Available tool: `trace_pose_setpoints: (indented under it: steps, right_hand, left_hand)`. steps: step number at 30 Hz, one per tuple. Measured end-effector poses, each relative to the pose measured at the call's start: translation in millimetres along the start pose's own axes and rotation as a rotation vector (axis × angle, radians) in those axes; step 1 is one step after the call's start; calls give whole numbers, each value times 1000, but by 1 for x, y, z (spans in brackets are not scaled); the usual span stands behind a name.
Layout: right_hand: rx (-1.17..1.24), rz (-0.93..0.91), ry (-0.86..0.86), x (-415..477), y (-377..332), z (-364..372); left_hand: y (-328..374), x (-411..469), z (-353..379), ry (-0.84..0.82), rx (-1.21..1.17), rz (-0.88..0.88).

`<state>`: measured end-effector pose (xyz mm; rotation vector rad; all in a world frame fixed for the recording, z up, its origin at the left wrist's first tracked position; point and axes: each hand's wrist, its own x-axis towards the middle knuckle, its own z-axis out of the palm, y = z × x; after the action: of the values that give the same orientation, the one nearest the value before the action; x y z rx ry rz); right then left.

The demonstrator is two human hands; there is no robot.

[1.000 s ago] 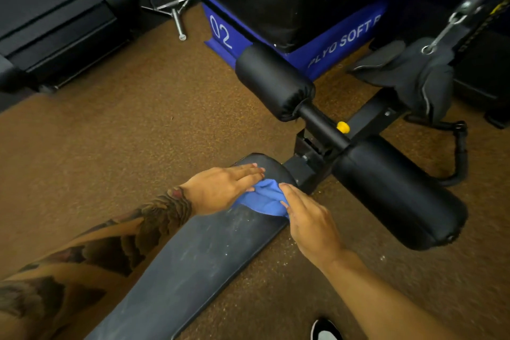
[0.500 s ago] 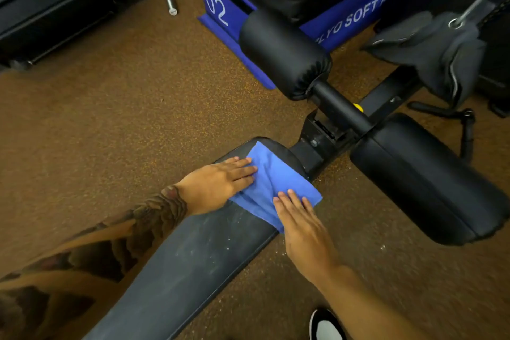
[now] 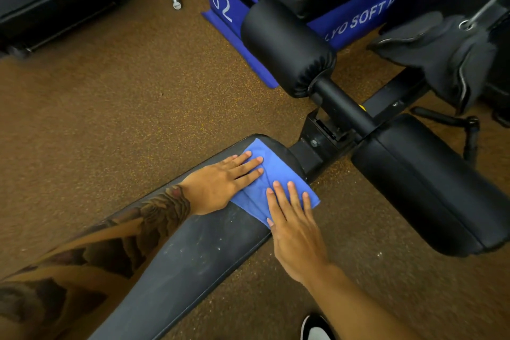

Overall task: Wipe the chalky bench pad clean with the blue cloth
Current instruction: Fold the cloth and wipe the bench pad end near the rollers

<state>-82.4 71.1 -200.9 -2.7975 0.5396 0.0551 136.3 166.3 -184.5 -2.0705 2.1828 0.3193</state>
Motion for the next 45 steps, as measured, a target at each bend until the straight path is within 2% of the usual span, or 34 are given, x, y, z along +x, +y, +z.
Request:
trace_pose_setpoints:
  steps: [6, 13, 17, 22, 27, 34, 40, 45]
  right_hand:
    - [-25, 8, -52, 0, -2, -3]
    - [-119, -154, -103, 9, 6, -27]
    - [-129, -259, -159, 16, 9, -40]
    - [-152, -306, -189, 17, 11, -53]
    - [-231, -362, -209, 10, 20, -60]
    - [-220, -408, -239, 20, 27, -45]
    - [-212, -489, -163, 37, 32, -27]
    - [-162, -428, -73, 37, 31, -16]
  left_hand:
    - [20, -4, -5, 61, 33, -108]
    - [87, -29, -4, 226, -136, -532]
    - [124, -45, -4, 226, -182, -729]
    - [160, -58, 9, 207, -210, -911]
    - [188, -66, 20, 246, -218, -1010]
    - [218, -53, 44, 255, -252, -1113]
    - [215, -45, 58, 250, -226, -1208]
    - [215, -41, 64, 259, -202, -1227]
